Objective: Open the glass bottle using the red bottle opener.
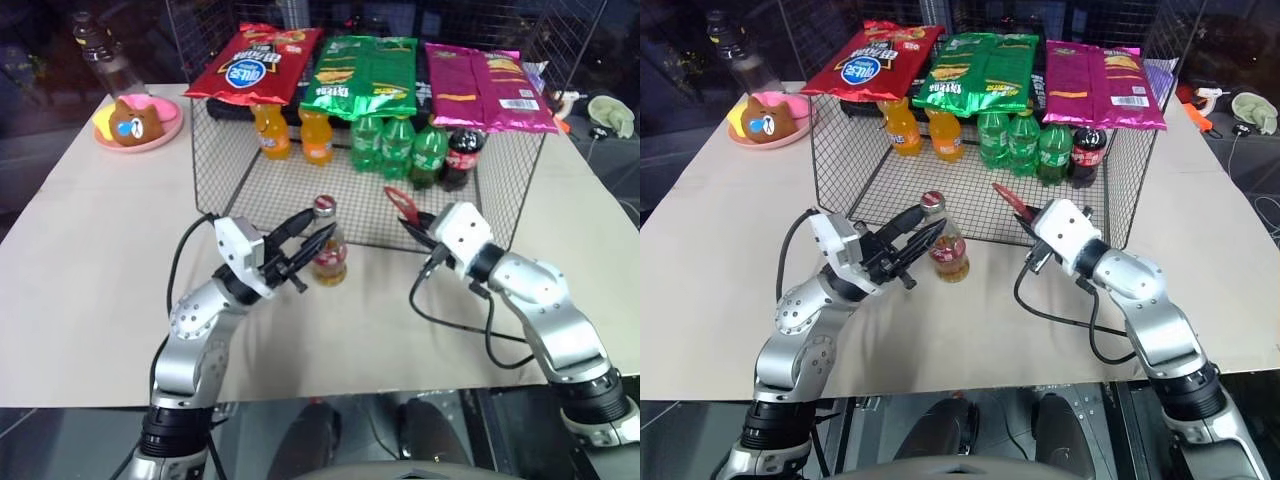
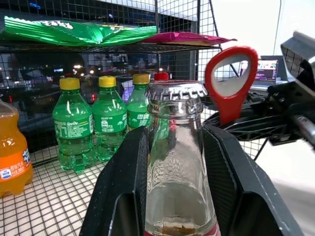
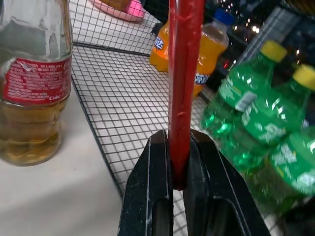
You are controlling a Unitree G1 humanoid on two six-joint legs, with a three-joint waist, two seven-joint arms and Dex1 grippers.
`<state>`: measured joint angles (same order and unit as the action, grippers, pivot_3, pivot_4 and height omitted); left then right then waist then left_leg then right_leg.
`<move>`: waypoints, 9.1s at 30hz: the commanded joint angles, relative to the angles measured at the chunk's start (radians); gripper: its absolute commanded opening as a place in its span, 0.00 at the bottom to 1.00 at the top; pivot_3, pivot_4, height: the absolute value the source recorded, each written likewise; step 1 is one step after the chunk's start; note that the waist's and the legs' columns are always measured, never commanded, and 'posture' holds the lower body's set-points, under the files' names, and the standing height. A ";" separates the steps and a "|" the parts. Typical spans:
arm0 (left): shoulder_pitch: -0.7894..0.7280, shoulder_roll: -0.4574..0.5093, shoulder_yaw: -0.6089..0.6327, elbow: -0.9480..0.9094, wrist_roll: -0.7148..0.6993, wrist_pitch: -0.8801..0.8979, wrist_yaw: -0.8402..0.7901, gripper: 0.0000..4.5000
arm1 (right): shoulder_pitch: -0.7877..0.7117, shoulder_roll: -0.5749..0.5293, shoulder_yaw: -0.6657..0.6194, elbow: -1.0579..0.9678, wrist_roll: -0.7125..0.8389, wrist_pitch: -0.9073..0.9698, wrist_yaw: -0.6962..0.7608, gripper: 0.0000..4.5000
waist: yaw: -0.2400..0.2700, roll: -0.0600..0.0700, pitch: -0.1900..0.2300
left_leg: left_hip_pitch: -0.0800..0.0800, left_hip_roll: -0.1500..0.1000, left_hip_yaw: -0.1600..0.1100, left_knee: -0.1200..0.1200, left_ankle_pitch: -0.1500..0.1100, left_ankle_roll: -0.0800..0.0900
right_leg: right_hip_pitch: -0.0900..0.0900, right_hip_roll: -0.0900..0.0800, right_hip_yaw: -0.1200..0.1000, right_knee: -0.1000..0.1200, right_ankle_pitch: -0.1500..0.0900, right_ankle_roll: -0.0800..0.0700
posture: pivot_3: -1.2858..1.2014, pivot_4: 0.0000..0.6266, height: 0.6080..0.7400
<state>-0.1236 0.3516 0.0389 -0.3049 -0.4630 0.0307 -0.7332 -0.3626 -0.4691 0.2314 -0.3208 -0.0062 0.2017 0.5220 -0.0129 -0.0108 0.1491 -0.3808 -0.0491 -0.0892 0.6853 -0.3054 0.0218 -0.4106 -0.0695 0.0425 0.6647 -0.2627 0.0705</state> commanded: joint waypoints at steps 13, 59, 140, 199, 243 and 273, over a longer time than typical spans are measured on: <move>-0.004 0.003 -0.027 0.018 0.020 0.021 0.018 0.25 | -0.136 0.172 0.145 0.233 -0.255 -0.283 -0.113 0.00 | -0.001 0.000 0.000 | 0.000 0.000 0.000 0.000 0.000 0.000 | 0.000 0.000 0.000 0.000 0.000 0.000 | 0.52 0.24 1.00; -0.014 -0.003 -0.026 0.040 0.021 0.027 0.020 0.25 | -0.267 0.089 0.197 0.478 -0.573 -0.655 -0.196 0.00 | -0.001 0.008 -0.008 | 0.004 0.000 0.000 0.000 0.000 0.000 | 0.003 0.001 0.000 0.000 0.000 0.000 | 0.52 0.24 1.00; -0.011 -0.015 -0.019 0.043 0.033 0.025 0.022 0.64 | -0.279 0.021 0.089 0.431 -0.616 -0.668 -0.301 0.00 | -0.005 0.008 -0.006 | -0.001 0.000 0.000 -0.004 0.000 -0.001 | -0.001 0.001 0.000 -0.002 0.000 0.000 | 0.52 0.24 1.00; -0.014 -0.022 -0.020 0.047 0.032 0.038 0.010 0.64 | -0.339 0.103 0.005 0.362 -0.529 -0.615 -0.340 0.00 | -0.007 0.008 -0.006 | -0.001 0.001 0.000 -0.004 0.000 -0.001 | -0.001 0.001 0.001 -0.002 0.000 0.000 | 0.52 0.24 1.00; -0.007 -0.016 0.000 0.010 0.020 0.042 0.021 0.99 | -0.299 0.094 0.002 0.387 -0.502 -0.601 -0.347 0.00 | -0.008 0.008 -0.005 | -0.001 0.001 0.001 -0.004 0.000 -0.001 | -0.001 0.001 0.001 -0.002 0.000 0.000 | 0.52 0.24 1.00; 0.236 0.162 0.141 -0.228 -0.145 0.165 -0.025 0.99 | 0.251 -0.073 -0.184 -0.226 0.544 0.492 0.200 0.00 | 0.000 0.009 -0.004 | -0.002 0.002 0.000 -0.006 0.000 0.000 | -0.001 -0.002 0.001 -0.004 0.000 -0.001 | 0.52 0.24 1.00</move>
<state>0.1003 0.5013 0.1449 -0.4846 -0.5792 0.1931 -0.7507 -0.1190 -0.5210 0.0928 -0.4406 0.4184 0.5870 0.6837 -0.0134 -0.0014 0.1448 -0.3826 -0.0471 -0.0892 0.6789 -0.3060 0.0226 -0.4115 -0.0724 0.0437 0.6597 -0.2631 0.0697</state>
